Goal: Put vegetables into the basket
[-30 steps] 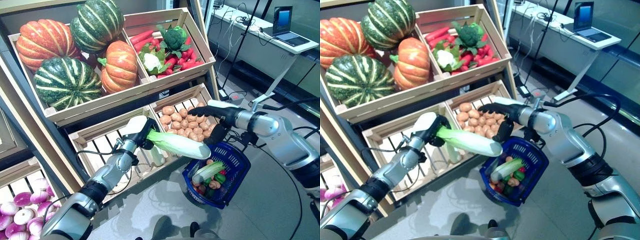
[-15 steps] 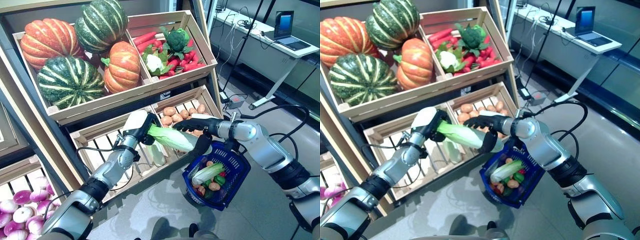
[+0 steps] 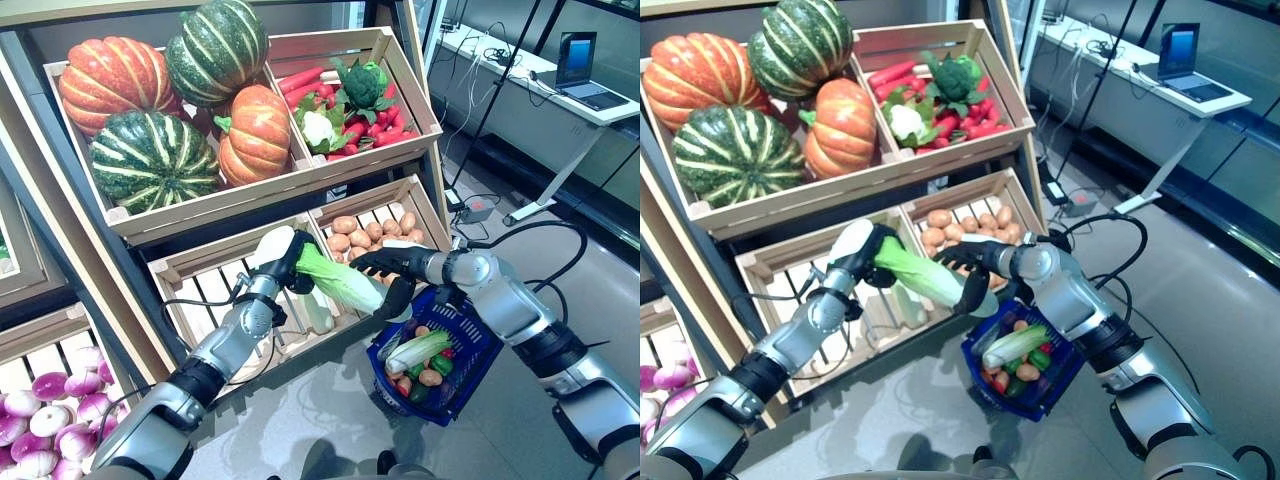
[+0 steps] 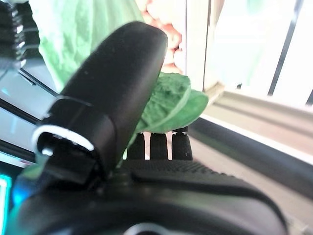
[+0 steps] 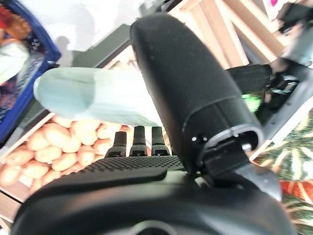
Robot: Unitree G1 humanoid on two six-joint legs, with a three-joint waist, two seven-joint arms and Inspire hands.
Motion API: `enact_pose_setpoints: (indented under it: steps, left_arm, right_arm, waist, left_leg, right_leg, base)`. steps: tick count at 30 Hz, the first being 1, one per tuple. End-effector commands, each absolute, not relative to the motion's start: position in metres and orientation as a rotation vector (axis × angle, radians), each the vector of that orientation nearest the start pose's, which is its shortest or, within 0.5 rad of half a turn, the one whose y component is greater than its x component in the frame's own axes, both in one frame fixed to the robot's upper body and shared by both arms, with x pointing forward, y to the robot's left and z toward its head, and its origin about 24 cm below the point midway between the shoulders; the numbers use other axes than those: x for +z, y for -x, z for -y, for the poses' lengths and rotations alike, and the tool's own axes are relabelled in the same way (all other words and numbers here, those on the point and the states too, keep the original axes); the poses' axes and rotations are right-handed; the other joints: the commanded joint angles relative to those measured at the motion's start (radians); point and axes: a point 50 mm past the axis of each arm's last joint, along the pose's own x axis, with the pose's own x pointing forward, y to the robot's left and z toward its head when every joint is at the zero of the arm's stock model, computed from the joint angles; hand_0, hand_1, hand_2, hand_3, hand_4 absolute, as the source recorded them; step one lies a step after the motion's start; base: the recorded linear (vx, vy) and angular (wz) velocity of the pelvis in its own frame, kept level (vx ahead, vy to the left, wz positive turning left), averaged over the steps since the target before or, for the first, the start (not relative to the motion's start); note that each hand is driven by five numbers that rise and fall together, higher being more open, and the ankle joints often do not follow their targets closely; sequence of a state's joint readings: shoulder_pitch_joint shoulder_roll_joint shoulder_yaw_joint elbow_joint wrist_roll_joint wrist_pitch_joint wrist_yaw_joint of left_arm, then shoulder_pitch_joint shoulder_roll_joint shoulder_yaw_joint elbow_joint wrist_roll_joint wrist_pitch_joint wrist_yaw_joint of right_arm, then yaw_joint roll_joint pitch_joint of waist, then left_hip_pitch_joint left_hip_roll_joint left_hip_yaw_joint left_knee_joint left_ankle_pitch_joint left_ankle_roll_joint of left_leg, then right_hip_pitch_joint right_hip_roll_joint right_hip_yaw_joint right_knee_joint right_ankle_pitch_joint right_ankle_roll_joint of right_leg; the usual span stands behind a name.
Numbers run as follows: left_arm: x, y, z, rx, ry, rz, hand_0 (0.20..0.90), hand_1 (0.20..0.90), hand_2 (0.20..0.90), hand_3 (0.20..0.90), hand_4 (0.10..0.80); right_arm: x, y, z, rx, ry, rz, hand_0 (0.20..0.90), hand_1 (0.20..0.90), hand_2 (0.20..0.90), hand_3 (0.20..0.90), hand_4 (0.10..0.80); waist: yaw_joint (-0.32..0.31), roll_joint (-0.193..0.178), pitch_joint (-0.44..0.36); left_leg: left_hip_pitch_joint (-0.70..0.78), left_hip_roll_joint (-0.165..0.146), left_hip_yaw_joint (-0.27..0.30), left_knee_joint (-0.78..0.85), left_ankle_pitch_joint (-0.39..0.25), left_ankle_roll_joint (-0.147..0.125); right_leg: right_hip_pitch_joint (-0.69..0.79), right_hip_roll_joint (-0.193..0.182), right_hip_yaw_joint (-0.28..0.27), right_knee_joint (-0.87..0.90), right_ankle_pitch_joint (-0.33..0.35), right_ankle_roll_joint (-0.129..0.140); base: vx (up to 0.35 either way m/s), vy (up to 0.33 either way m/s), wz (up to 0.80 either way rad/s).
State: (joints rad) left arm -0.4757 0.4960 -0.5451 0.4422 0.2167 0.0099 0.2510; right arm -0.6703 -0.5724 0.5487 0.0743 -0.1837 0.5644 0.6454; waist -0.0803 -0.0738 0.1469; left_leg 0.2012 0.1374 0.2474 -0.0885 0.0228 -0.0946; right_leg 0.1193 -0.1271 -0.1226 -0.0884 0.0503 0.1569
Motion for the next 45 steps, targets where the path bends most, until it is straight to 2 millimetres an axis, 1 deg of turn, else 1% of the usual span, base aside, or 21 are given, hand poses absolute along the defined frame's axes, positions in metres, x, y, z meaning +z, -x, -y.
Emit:
enact_pose_setpoints:
  steps: [1,3,5,8,12,14,17,21,22,23,30,37,38,40,43,45]
  left_arm:
    - [0.139,-0.341,-0.114,-0.159,-0.677,0.425,0.300,0.300,0.300,0.300,0.400]
    - [0.134,-0.338,-0.113,-0.158,-0.684,0.416,0.300,0.300,0.300,0.300,0.400]
    - [0.129,-0.337,-0.116,-0.155,-0.656,0.397,0.300,0.300,0.300,0.300,0.400]
    - [0.121,-0.335,-0.120,-0.162,-0.510,0.338,0.300,0.300,0.300,0.300,0.400]
    - [0.108,-0.333,-0.122,-0.142,-0.401,0.280,0.300,0.300,0.300,0.300,0.400]
    - [0.106,-0.333,-0.124,-0.138,-0.373,0.268,0.300,0.300,0.300,0.300,0.400]
    - [0.103,-0.331,-0.129,-0.133,-0.309,0.257,0.300,0.300,0.300,0.300,0.400]
    - [0.105,-0.329,-0.126,-0.155,-0.298,0.269,0.300,0.300,0.300,0.300,0.400]
    - [0.105,-0.328,-0.125,-0.161,-0.300,0.274,0.300,0.300,0.300,0.300,0.400]
    - [0.107,-0.328,-0.124,-0.170,-0.306,0.280,0.300,0.300,0.300,0.300,0.400]
    - [0.113,-0.326,-0.125,-0.181,-0.362,0.311,0.300,0.300,0.300,0.300,0.400]
    - [0.118,-0.325,-0.129,-0.169,-0.417,0.326,0.300,0.300,0.300,0.300,0.400]
    - [0.116,-0.325,-0.131,-0.164,-0.451,0.324,0.900,0.900,0.900,0.900,0.800]
    - [0.115,-0.326,-0.133,-0.166,-0.475,0.322,0.900,0.900,0.900,0.900,0.800]
    - [0.111,-0.325,-0.139,-0.186,-0.546,0.294,0.900,0.900,0.900,0.900,0.800]
    - [0.107,-0.322,-0.147,-0.191,-0.624,0.274,0.900,0.900,0.900,0.900,0.800]
  right_arm:
    - [0.119,-0.334,0.122,0.736,1.009,-0.328,0.900,0.900,0.900,0.900,0.800]
    - [0.116,-0.334,0.119,0.735,0.958,-0.322,0.900,0.900,0.900,0.900,0.800]
    - [0.111,-0.330,0.116,0.766,0.897,-0.334,0.900,0.900,0.900,0.900,0.800]
    - [0.101,-0.326,0.118,0.772,0.845,-0.350,0.900,0.900,0.900,0.900,0.800]
    - [0.090,-0.323,0.119,0.759,0.765,-0.354,0.900,0.900,0.900,0.900,0.800]
    - [0.089,-0.323,0.120,0.756,0.741,-0.358,0.900,0.900,0.900,0.900,0.800]
    - [0.083,-0.322,0.124,0.746,0.678,-0.378,0.900,0.900,0.900,0.900,0.800]
    - [0.075,-0.322,0.128,0.719,0.644,-0.387,0.900,0.900,0.900,0.900,0.800]
    - [0.075,-0.322,0.128,0.711,0.636,-0.384,0.691,0.691,0.691,0.691,0.660]
    - [0.074,-0.323,0.129,0.700,0.629,-0.380,0.300,0.300,0.300,0.300,0.400]
    - [0.073,-0.324,0.133,0.667,0.623,-0.367,0.300,0.300,0.300,0.300,0.400]
    - [0.081,-0.328,0.136,0.622,0.646,-0.318,0.300,0.300,0.300,0.300,0.400]
    - [0.082,-0.328,0.137,0.615,0.673,-0.304,0.300,0.300,0.300,0.300,0.400]
    - [0.082,-0.328,0.139,0.611,0.703,-0.304,0.300,0.300,0.300,0.300,0.400]
    - [0.079,-0.325,0.148,0.595,0.780,-0.317,0.300,0.300,0.300,0.300,0.400]
    - [0.076,-0.322,0.161,0.579,0.835,-0.336,0.300,0.300,0.300,0.300,0.400]
  waist:
    - [0.021,-0.003,-0.068]
    - [0.023,-0.003,-0.066]
    - [0.025,-0.003,-0.064]
    - [0.028,-0.003,-0.063]
    - [0.032,-0.003,-0.063]
    - [0.033,-0.003,-0.063]
    - [0.036,-0.003,-0.065]
    - [0.040,-0.001,-0.066]
    - [0.041,0.000,-0.066]
    - [0.042,0.000,-0.065]
    - [0.044,0.004,-0.065]
    - [0.041,0.009,-0.066]
    - [0.039,0.012,-0.067]
    - [0.037,0.013,-0.068]
    - [0.033,0.018,-0.071]
    - [0.030,0.020,-0.070]
  left_leg:
    - [-0.018,-0.020,-0.044,0.001,-0.048,0.013]
    - [-0.017,-0.020,-0.046,0.001,-0.049,0.014]
    - [-0.017,-0.021,-0.047,0.001,-0.048,0.015]
    - [-0.015,-0.021,-0.045,0.001,-0.047,0.016]
    - [-0.012,-0.020,-0.048,0.001,-0.047,0.015]
    - [-0.011,-0.020,-0.049,0.001,-0.046,0.015]
    - [-0.010,-0.020,-0.050,0.001,-0.046,0.014]
    - [-0.010,-0.021,-0.053,0.001,-0.044,0.014]
    - [-0.010,-0.021,-0.054,0.001,-0.044,0.014]
    - [-0.010,-0.021,-0.054,0.001,-0.044,0.014]
    - [-0.008,-0.021,-0.054,0.001,-0.046,0.015]
    - [-0.007,-0.022,-0.051,0.001,-0.048,0.015]
    - [-0.006,-0.022,-0.050,0.001,-0.048,0.015]
    - [-0.006,-0.022,-0.047,0.001,-0.049,0.015]
    - [-0.006,-0.019,-0.039,0.001,-0.048,0.014]
    - [-0.005,-0.019,-0.036,0.001,-0.050,0.014]
  right_leg:
    - [0.036,-0.019,-0.021,0.001,-0.013,-0.010]
    - [0.037,-0.019,-0.023,0.001,-0.013,-0.011]
    - [0.038,-0.019,-0.022,0.001,-0.014,-0.012]
    - [0.040,-0.021,-0.026,0.001,-0.013,-0.014]
    - [0.045,-0.022,-0.032,0.001,-0.013,-0.015]
    - [0.046,-0.022,-0.034,0.001,-0.013,-0.016]
    - [0.049,-0.024,-0.040,0.001,-0.014,-0.016]
    - [0.051,-0.026,-0.045,0.001,-0.014,-0.018]
    - [0.051,-0.027,-0.046,0.001,-0.013,-0.018]
    - [0.052,-0.027,-0.048,0.001,-0.013,-0.018]
    - [0.054,-0.029,-0.051,0.001,-0.014,-0.017]
    - [0.052,-0.028,-0.047,0.001,-0.013,-0.016]
    - [0.050,-0.027,-0.044,0.001,-0.013,-0.016]
    - [0.049,-0.027,-0.044,0.001,-0.013,-0.016]
    - [0.047,-0.026,-0.042,0.001,-0.013,-0.015]
    - [0.046,-0.025,-0.042,0.001,-0.012,-0.013]
  base:
    - [0.000,0.000,0.00]
    - [0.000,0.000,0.00]
    - [0.000,0.000,0.00]
    - [0.000,0.000,0.00]
    - [0.005,-0.005,0.01]
    - [0.019,-0.011,0.04]
    - [0.022,-0.008,0.08]
    - [0.005,-0.001,0.01]
    - [0.000,0.000,0.00]
    - [0.018,-0.009,0.03]
    - [0.000,0.000,0.00]
    - [0.000,0.000,0.00]
    - [0.000,0.000,0.00]
    - [0.000,0.000,0.00]
    - [0.003,0.010,0.00]
    - [0.000,0.000,0.00]
